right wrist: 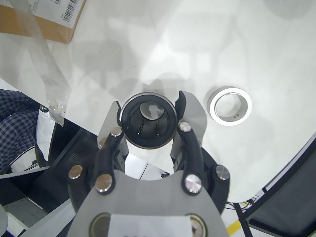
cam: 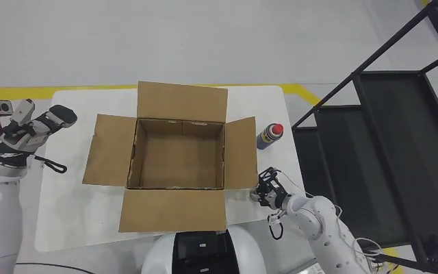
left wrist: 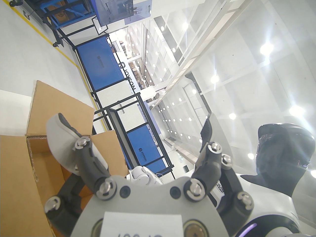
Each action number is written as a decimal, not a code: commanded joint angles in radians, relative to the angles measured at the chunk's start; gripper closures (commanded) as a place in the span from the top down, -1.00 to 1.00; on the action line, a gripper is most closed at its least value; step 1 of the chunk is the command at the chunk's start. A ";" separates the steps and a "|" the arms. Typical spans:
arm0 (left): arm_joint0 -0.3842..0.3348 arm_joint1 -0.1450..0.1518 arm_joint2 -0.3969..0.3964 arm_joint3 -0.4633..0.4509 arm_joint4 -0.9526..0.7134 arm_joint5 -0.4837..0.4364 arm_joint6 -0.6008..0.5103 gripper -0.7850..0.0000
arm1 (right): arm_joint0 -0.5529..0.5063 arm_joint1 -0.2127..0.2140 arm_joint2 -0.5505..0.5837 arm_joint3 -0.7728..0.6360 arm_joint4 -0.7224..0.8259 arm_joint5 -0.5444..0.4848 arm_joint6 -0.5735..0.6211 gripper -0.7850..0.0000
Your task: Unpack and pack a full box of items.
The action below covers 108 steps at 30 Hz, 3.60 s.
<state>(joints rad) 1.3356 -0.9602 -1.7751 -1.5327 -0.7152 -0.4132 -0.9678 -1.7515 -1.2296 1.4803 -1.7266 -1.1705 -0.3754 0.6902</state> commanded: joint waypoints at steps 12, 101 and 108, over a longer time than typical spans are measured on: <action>0.000 0.000 0.000 0.000 0.000 0.000 0.000 1.00 | -0.118 0.020 0.073 -0.145 0.026 -0.067 -0.116 1.00; 0.000 0.000 0.000 0.000 0.000 0.000 0.000 1.00 | 0.836 -0.086 -0.700 0.113 -0.025 0.041 0.225 -1.00; 0.000 0.000 0.000 0.000 0.000 0.000 0.000 1.00 | 0.867 -0.116 -0.769 0.288 -0.039 0.091 0.209 -1.00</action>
<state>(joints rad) 1.3356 -0.9602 -1.7751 -1.5327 -0.7152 -0.4132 -0.9678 -0.8876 -1.3413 0.7185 -1.4628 -1.2103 -0.2933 0.9056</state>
